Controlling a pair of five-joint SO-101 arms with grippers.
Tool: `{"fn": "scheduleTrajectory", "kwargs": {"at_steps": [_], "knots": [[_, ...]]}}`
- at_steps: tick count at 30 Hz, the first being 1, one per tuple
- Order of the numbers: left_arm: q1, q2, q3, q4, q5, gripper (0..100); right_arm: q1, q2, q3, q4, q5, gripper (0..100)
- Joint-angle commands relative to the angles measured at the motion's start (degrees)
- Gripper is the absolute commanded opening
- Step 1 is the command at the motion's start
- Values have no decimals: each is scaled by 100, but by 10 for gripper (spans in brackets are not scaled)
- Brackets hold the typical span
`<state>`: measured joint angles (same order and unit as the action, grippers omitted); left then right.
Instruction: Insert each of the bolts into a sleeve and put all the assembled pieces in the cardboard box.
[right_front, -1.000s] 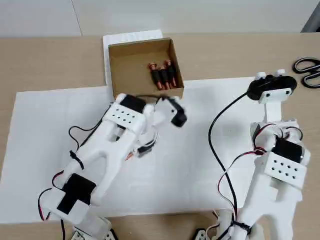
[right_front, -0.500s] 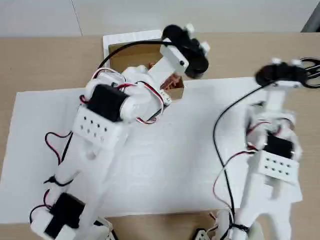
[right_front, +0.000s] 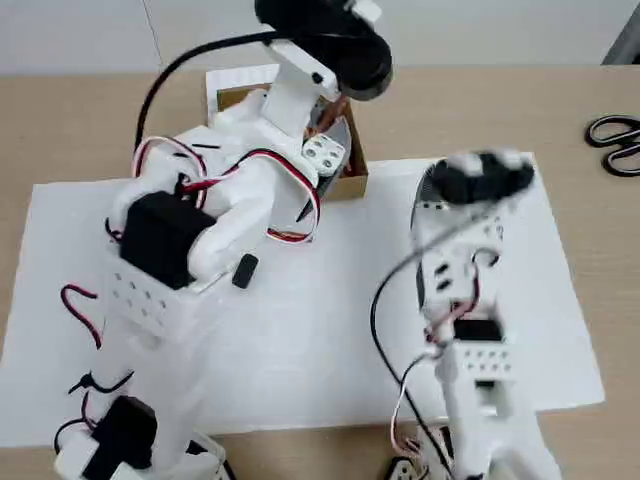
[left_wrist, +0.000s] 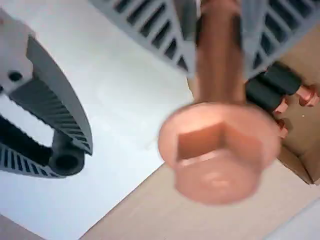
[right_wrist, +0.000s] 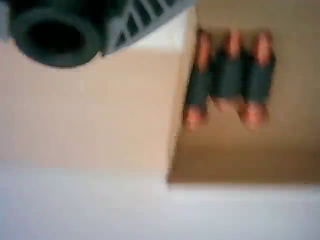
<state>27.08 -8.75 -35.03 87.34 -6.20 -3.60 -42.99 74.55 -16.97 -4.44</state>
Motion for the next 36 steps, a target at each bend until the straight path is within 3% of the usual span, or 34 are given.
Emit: {"fn": "scheduleTrajectory", "kwargs": {"at_steps": [1,7,15,22,28,32,36], "knots": [[26,-229,-286,-220,35,8,-22,-277,598,-1411,-334,4],[70,-229,-251,-1073,-9,9,-92,-321,985,-1411,-923,4],[396,-440,277,-1644,-264,9,-453,-330,1345,-1411,-914,4],[677,-2136,576,-1451,-273,9,-1138,-330,1468,-1411,-914,4],[615,-3727,2484,-1468,-105,9,-1771,-330,1354,-1420,-949,4],[695,-4826,4110,-2224,176,9,-2668,-330,1327,-1516,-932,4],[686,-6022,5596,-2690,290,9,-2914,-330,1512,-2448,-914,4]]}}
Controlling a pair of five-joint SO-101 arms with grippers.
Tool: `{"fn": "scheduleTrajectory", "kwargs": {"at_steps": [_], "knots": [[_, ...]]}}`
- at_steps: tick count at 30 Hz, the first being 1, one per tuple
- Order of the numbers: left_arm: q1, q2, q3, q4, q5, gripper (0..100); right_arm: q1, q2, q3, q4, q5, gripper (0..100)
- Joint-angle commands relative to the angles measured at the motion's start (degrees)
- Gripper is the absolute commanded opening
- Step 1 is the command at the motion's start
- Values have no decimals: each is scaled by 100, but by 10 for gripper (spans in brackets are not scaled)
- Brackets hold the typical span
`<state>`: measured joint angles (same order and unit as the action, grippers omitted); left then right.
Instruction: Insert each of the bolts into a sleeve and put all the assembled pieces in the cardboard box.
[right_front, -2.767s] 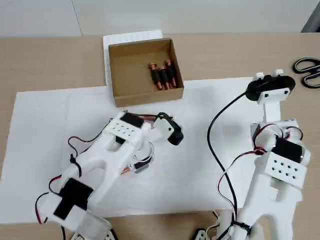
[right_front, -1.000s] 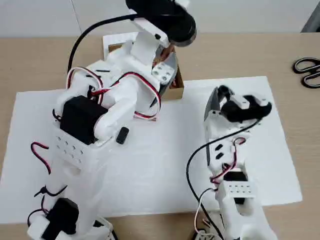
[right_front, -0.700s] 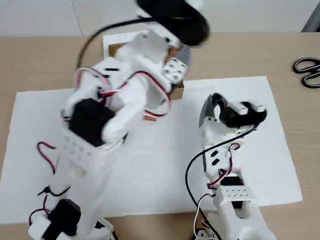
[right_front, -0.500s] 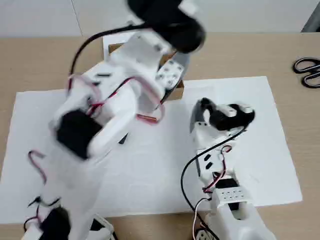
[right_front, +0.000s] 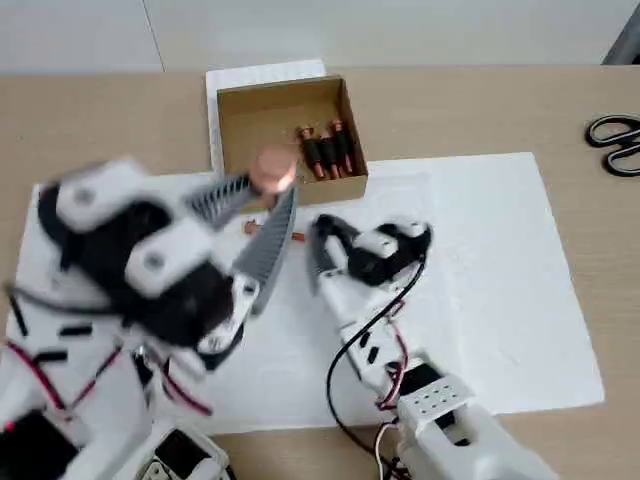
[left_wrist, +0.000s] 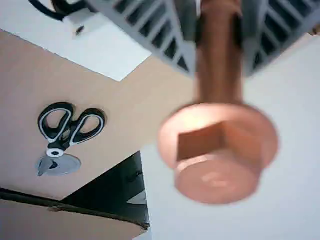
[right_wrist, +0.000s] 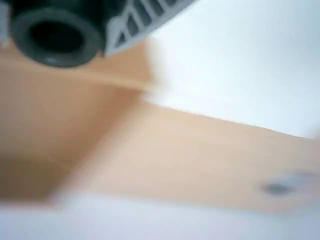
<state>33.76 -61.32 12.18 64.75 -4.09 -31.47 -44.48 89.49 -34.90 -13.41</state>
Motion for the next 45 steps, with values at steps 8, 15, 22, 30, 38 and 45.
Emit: {"fn": "scheduleTrajectory", "kwargs": {"at_steps": [8,15,22,30,38,45], "knots": [[18,-1600,2387,-905,281,9,-207,-215,607,-1543,-9,4],[9,-1635,2914,-1090,281,9,-1279,-716,607,-1130,70,4],[-809,-2549,2941,-316,237,9,-1560,-1974,615,1103,-615,4],[-818,-2927,3495,-413,290,9,-1930,-4857,721,4127,-193,4],[-818,-2945,3846,-580,404,9,-2070,-5815,422,5429,-97,4],[-791,-2954,3987,-571,527,9,-2035,-5947,369,5112,53,4]]}}
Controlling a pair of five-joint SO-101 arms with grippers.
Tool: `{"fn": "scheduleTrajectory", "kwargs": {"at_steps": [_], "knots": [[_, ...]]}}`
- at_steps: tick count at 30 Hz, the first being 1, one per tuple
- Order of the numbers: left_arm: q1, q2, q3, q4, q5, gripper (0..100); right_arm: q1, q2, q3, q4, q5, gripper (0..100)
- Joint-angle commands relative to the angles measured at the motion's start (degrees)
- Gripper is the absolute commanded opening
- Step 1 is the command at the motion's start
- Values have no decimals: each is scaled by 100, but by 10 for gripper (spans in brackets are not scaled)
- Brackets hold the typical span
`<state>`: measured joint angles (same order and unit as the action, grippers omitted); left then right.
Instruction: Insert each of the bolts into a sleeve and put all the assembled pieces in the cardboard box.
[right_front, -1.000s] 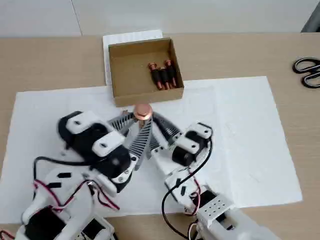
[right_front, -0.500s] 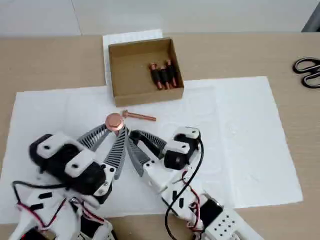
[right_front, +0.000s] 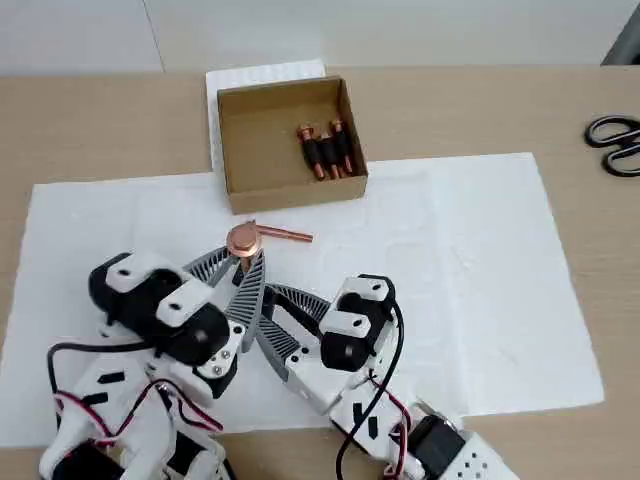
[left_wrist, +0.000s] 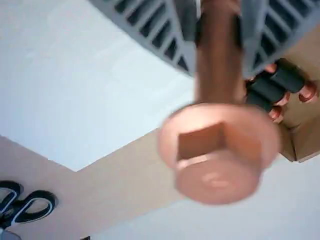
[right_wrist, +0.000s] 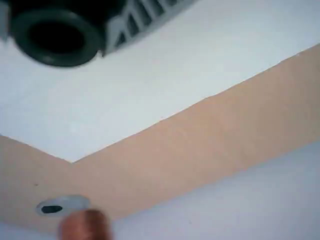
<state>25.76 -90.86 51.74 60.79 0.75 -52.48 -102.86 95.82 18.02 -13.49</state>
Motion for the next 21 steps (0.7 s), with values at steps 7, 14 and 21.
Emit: {"fn": "scheduleTrajectory", "kwargs": {"at_steps": [7,14,21], "knots": [[176,-9,215,-387,44,9,338,-110,-299,-444,79,4],[193,-9,224,-378,44,9,303,-110,-308,-453,88,4],[202,-18,497,-396,220,9,13,-110,-334,-505,396,4]]}}
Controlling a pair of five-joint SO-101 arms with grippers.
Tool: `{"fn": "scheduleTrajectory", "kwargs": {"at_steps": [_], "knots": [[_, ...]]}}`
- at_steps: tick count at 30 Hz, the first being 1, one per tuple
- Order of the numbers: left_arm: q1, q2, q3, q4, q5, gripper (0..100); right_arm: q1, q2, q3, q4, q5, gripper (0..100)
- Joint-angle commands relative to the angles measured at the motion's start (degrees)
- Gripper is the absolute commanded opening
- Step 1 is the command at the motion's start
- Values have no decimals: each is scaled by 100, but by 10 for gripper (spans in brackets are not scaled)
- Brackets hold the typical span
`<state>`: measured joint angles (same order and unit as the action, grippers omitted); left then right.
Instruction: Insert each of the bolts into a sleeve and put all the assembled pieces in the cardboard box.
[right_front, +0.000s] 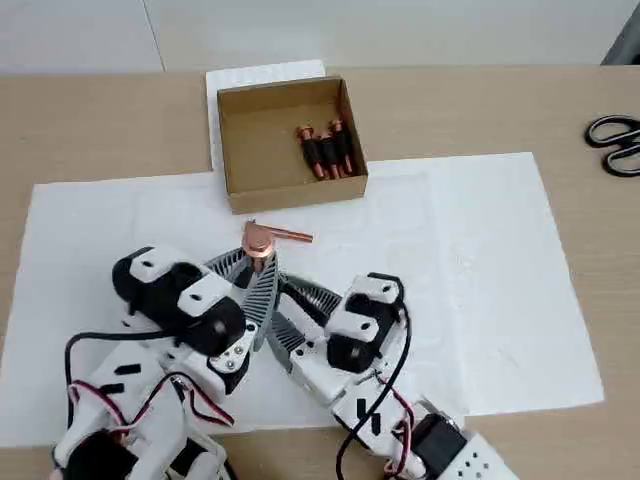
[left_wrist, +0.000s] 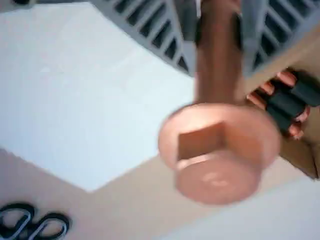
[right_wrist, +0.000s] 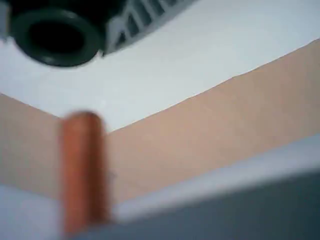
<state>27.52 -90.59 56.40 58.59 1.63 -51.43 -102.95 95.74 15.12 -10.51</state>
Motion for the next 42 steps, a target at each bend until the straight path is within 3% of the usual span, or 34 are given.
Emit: {"fn": "scheduleTrajectory", "kwargs": {"at_steps": [1,11,32,42], "knots": [[26,-44,31,-211,158,9,-92,-101,-360,-215,97,4],[26,-44,57,-264,176,9,295,-92,-281,-198,105,4],[237,-44,576,-659,308,9,110,-92,-316,-242,97,4],[334,-44,558,-281,316,8,479,-92,-281,-207,105,4]]}}
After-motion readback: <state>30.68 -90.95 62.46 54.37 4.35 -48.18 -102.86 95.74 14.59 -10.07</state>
